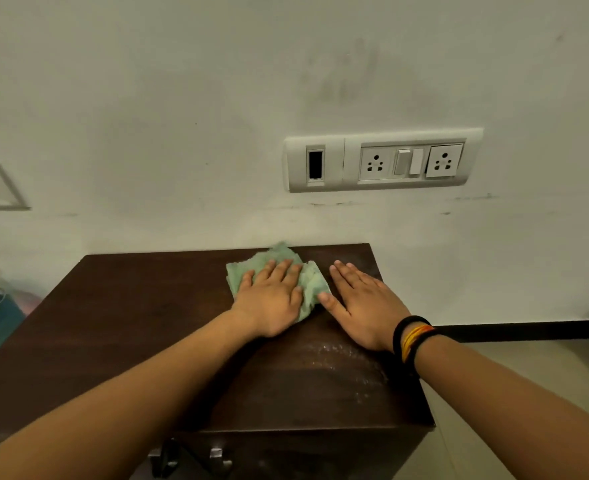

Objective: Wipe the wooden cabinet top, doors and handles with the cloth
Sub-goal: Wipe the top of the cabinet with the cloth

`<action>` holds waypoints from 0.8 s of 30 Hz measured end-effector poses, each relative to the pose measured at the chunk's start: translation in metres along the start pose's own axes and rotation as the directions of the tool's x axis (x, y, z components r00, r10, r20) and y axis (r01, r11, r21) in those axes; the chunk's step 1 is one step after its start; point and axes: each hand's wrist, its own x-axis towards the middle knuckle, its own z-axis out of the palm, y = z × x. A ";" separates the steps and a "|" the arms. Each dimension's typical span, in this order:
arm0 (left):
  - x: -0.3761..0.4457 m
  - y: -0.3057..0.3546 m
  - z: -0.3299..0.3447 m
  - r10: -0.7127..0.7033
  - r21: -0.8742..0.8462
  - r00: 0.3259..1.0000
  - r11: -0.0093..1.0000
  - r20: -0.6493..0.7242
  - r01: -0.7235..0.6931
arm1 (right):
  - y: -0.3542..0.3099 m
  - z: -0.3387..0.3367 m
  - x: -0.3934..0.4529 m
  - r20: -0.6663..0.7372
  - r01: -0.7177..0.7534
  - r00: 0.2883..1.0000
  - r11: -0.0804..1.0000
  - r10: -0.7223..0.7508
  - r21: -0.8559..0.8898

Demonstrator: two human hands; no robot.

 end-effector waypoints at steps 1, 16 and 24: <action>-0.007 0.005 0.001 0.030 0.004 1.000 1.000 -0.003 -0.030 | 0.000 -0.001 0.000 -0.001 0.000 1.000 1.000 0.000 0.000; 0.021 0.017 -0.006 0.252 0.012 0.967 0.967 0.024 -0.253 | 0.000 -0.003 -0.001 0.008 -0.013 1.000 1.000 0.013 0.016; 0.007 0.014 0.001 0.158 -0.004 0.987 0.987 0.023 -0.158 | 0.000 -0.002 -0.001 0.011 -0.025 1.000 1.000 0.025 0.002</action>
